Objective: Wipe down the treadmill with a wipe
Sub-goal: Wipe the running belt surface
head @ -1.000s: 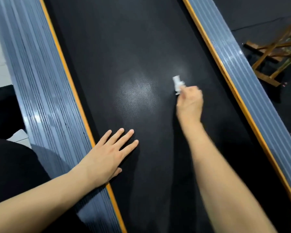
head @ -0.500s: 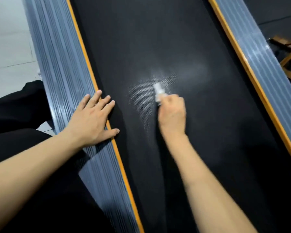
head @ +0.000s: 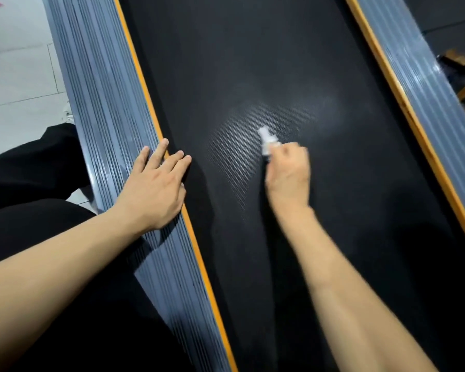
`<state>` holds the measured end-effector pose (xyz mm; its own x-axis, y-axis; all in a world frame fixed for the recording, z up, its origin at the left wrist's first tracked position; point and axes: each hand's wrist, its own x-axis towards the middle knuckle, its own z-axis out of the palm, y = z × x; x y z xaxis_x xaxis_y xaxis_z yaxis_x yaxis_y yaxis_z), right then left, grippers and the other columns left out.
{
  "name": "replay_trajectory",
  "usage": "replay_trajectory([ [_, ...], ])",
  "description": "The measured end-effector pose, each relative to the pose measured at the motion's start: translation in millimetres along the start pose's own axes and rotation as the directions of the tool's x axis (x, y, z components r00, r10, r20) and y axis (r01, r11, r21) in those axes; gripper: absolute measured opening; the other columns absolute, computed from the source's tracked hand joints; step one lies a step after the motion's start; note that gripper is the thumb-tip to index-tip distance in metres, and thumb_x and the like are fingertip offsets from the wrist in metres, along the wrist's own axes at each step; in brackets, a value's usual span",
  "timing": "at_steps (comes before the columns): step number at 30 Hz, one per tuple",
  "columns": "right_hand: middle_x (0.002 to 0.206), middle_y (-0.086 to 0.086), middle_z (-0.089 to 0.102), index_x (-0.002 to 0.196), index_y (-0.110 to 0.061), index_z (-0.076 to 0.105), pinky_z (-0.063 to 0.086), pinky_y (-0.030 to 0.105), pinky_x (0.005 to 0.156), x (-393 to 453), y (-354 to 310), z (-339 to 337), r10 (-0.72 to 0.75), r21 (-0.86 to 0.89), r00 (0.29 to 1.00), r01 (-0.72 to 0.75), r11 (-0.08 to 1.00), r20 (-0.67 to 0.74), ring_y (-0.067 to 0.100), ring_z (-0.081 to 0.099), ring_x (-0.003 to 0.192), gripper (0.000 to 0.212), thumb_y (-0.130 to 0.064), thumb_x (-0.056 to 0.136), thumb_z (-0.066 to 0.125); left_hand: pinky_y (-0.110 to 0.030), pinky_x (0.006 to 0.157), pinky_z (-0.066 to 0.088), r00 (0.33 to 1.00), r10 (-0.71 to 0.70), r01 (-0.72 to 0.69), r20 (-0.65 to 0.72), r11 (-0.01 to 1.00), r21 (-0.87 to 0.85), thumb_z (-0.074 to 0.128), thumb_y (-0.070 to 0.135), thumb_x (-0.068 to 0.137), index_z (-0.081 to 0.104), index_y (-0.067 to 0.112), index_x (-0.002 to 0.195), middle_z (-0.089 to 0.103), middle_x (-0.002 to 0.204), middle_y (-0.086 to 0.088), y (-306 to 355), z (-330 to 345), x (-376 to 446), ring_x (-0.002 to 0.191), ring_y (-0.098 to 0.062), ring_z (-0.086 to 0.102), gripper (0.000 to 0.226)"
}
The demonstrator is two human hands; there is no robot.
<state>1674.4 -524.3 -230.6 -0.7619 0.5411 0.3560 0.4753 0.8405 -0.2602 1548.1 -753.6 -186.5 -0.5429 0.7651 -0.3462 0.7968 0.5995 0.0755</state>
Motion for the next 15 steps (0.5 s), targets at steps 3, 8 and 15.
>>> replay_trajectory([
  [3,0.088,0.012,0.061,0.118,-0.004,0.068,0.048,0.046,0.072,-59.8,-75.8,-1.2,-0.389,0.242,0.915,0.357,0.902,0.103,0.032,0.055,0.078,0.022,-0.006,0.102,0.053,-0.06,0.123,0.017,0.998,-0.003,0.002,-0.068,1.0,-0.004,0.015,0.038,0.093,0.043,0.007,0.153,0.049,0.154,-0.012,0.6,5.5,0.0,0.154,-0.04,0.022,0.073],
  [8,0.097,0.004,0.066,0.119,-0.011,0.071,0.048,0.04,0.075,-39.4,-39.2,-7.8,-0.581,0.259,0.807,0.542,0.799,0.103,0.027,0.06,0.082,0.026,-0.013,0.106,0.049,-0.062,0.118,0.026,0.991,0.033,-0.027,-0.133,0.999,0.043,0.029,0.039,0.092,0.056,0.004,0.141,0.061,0.141,-0.017,4.9,1.9,3.2,0.142,-0.049,0.041,0.066],
  [15,0.097,0.018,0.062,0.109,-0.007,0.073,0.051,0.052,0.075,59.3,181.5,-21.5,0.174,-0.114,0.982,-0.182,0.977,-0.073,0.039,0.053,0.083,0.03,-0.003,0.092,0.05,-0.055,0.111,0.043,0.949,0.307,-0.304,-0.073,0.952,0.043,0.038,0.054,0.09,0.051,0.014,0.148,0.046,0.156,-0.017,34.8,-3.5,27.6,0.141,-0.042,0.044,0.072],
])
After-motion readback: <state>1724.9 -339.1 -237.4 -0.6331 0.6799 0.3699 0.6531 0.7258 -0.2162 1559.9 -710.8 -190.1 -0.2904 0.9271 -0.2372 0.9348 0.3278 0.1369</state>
